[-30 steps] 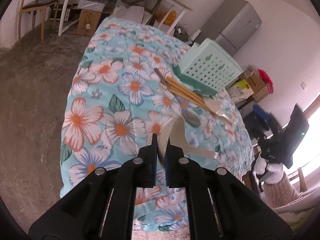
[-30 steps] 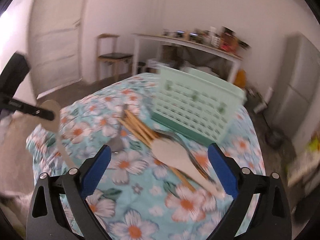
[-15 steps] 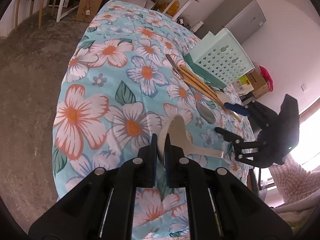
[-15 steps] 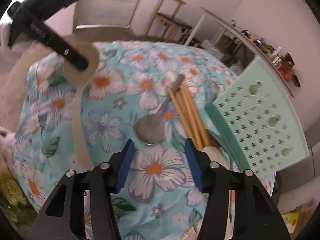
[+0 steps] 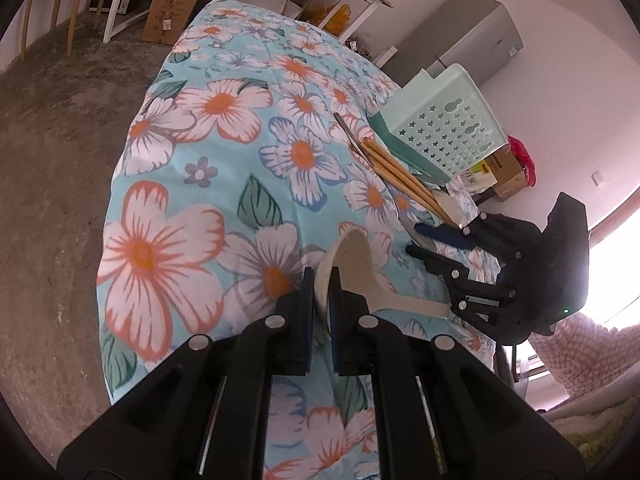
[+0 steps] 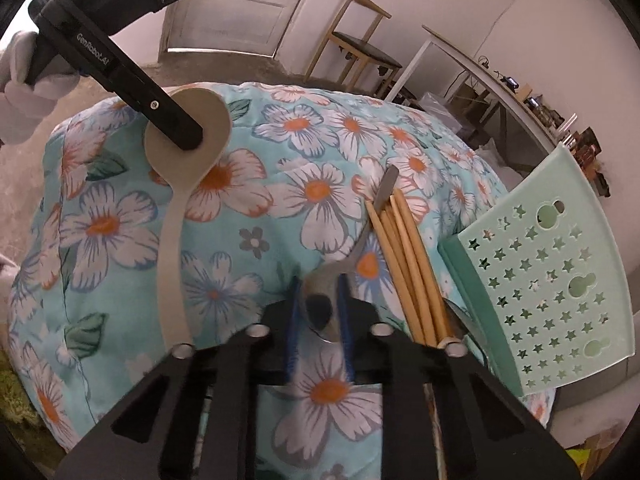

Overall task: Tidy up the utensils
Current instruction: 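Grasp the metal spoon beside the chopsticks with the right tool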

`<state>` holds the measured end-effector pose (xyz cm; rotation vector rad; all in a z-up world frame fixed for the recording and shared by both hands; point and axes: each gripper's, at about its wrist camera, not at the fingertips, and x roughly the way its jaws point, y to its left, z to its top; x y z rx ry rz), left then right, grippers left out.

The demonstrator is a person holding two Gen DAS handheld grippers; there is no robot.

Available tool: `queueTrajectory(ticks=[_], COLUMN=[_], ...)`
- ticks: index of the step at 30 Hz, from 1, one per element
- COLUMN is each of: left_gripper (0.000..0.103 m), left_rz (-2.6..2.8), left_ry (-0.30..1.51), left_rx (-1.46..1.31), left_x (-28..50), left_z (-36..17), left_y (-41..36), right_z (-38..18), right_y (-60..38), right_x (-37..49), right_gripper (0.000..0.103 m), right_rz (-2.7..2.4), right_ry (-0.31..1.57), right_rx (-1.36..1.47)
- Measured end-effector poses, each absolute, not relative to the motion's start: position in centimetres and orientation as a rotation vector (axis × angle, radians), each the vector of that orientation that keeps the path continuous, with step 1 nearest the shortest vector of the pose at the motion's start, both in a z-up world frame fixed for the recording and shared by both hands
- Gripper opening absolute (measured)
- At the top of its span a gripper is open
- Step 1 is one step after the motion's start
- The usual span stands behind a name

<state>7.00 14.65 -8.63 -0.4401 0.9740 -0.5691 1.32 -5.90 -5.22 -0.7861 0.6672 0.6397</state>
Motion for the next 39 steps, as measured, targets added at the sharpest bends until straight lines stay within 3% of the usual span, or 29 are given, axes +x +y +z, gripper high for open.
queueTrajectory(ticks=[16,21,22,24,25,29,31,36,39], left_gripper=[0.006,0.006,0.006,0.007,0.007,0.007,0.007,0.007,0.007], left_rz=[-0.533,-0.498,-0.483,-0.461,-0.454,-0.418,-0.399,-0.362,-0.345], left_ry=[0.912,0.903,0.911,0.918,0.919,0.907,0.902,0.902,0.905], left_rx=[-0.436,-0.402,-0.396,-0.399,-0.406,-0.412,-0.409,-0.416,-0.393], left_x=[6.9,6.2,6.0,5.7,5.5,4.5,4.0,3.2,2.9], left_z=[-7.3,-7.2,-7.4,-7.7,-7.8,-7.8,-7.8,-7.7,-7.5], left_y=[14.6,14.3,14.2,14.3,14.4,14.8,14.9,15.3,15.3], right_z=[2.4,0.4,-0.3,-1.3,-1.8,-4.6,-4.9,-3.7,-2.8], right_y=[-8.3,-8.5,-8.6,-8.8,-8.8,-8.5,-8.3,-6.9,-5.5], right_x=[0.0,0.1,0.1,-0.1,-0.2,0.1,0.7,2.7,2.6], right_gripper=[0.003,0.003,0.006,0.024,0.039,0.042,0.041,0.007,0.004], right_rz=[0.735,0.624,0.593,0.561,0.552,0.543,0.567,0.642,0.707], right_ry=[0.694,0.724,0.729,0.724,0.715,0.714,0.708,0.702,0.661], right_rx=[-0.323,-0.427,-0.479,-0.578,-0.623,-0.792,-0.771,-0.657,-0.632])
